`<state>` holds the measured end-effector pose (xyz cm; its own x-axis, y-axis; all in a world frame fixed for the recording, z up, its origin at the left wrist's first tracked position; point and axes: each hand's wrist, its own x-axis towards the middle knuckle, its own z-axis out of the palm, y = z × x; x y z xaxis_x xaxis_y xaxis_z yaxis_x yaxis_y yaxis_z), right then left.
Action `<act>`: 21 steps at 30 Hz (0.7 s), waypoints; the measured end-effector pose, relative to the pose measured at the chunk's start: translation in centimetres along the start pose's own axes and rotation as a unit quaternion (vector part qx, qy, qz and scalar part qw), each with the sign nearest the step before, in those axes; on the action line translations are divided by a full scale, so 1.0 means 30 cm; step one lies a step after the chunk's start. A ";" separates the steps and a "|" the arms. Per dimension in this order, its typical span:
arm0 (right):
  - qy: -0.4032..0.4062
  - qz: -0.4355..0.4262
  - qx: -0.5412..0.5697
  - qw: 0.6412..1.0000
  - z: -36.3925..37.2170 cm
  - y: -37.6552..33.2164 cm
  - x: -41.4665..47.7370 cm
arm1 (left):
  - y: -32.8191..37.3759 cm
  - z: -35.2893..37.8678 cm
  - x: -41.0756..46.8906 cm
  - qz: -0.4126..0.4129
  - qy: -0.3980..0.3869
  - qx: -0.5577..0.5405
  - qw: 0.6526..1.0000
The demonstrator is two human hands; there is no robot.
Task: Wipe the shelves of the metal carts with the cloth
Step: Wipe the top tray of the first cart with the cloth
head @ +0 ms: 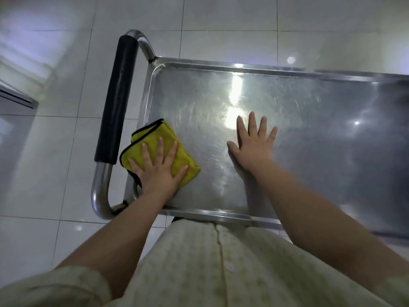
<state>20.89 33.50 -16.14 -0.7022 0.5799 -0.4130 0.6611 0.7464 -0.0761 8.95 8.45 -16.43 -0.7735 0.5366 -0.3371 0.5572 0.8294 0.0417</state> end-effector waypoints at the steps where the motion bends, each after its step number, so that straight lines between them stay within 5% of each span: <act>1: -0.008 -0.019 -0.006 1.000 0.024 0.016 -0.066 | 0.002 -0.001 0.003 0.000 -0.002 0.004 1.000; 7: -0.072 -0.031 0.004 0.997 0.147 0.175 -0.387 | 0.006 -0.014 -0.003 -0.002 -0.011 0.007 1.000; 14: -0.086 -0.023 0.006 0.996 0.171 0.191 -0.395 | 0.073 0.011 -0.078 -0.001 -0.018 -0.004 1.000; 21: -0.095 -0.031 0.143 0.985 0.128 0.219 -0.381 | 0.498 0.103 -0.208 0.210 -0.023 0.062 0.975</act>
<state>34.28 30.53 -15.39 -0.6993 0.4451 -0.5594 0.6854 0.6398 -0.3478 23.04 16.99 -16.61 -0.4563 0.8149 -0.3573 0.8566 0.5110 0.0715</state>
